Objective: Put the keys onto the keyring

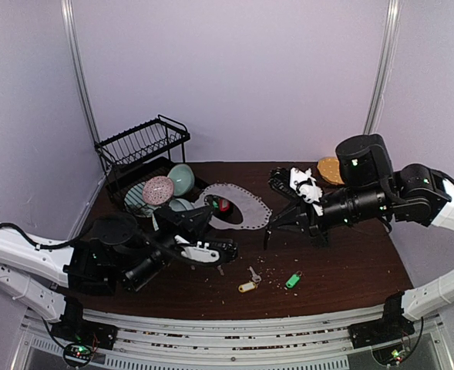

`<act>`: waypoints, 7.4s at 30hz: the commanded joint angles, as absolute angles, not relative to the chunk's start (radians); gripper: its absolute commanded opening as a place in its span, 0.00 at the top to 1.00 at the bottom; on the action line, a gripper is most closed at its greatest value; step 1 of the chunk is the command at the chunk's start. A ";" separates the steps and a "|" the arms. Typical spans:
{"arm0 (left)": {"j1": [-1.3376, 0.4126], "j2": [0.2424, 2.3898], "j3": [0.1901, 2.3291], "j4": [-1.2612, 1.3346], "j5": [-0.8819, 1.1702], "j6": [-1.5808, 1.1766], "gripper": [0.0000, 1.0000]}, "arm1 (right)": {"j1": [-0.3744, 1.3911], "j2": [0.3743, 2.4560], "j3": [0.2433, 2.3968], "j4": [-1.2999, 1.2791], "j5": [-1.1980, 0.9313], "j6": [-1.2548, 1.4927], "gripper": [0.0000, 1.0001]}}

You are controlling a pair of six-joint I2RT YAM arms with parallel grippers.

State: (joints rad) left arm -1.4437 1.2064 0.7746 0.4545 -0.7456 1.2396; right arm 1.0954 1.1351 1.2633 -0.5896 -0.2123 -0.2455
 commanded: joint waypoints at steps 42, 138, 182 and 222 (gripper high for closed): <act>-1.459 1.129 0.776 0.645 -0.569 1.035 1.00 | 1.061 0.894 0.948 0.087 -0.488 0.076 0.83; -1.476 1.172 0.654 1.102 -0.491 1.583 1.00 | 1.149 0.937 1.035 -0.006 -0.531 -0.034 0.77; -1.478 1.472 0.807 1.560 -0.904 1.906 1.00 | 1.150 0.850 0.812 0.283 -0.088 0.121 0.71; -1.471 1.466 0.813 1.458 -0.921 1.853 1.00 | 1.152 0.968 0.876 0.322 -0.024 0.014 0.96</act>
State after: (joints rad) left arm -1.4742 1.4914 0.7895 1.4117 -0.9215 1.8717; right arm 1.1496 0.9691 0.8474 0.3229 -0.0601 0.0254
